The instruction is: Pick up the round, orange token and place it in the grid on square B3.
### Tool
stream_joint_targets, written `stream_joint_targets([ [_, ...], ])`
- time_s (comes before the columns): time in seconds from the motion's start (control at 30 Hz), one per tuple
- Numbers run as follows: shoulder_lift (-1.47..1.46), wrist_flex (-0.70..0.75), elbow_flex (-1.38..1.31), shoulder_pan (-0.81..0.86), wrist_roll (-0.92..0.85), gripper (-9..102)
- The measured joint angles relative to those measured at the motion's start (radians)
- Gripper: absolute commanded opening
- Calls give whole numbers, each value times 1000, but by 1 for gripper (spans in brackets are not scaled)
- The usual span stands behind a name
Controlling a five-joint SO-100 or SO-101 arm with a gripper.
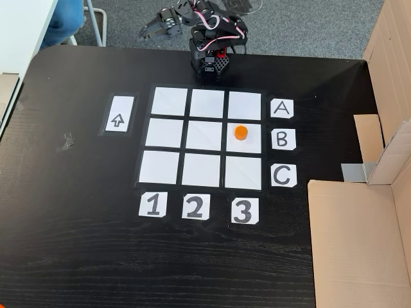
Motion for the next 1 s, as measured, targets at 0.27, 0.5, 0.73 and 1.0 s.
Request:
stream_joint_targets([
  [0.27,0,-135,284,311,-41,-1],
  [0.5,-3,-156,313,353,-55,-1],
  [0.73,-3,-156,313,357,-55,-1],
  [1.0,-3,-150,313,367,-55,-1],
])
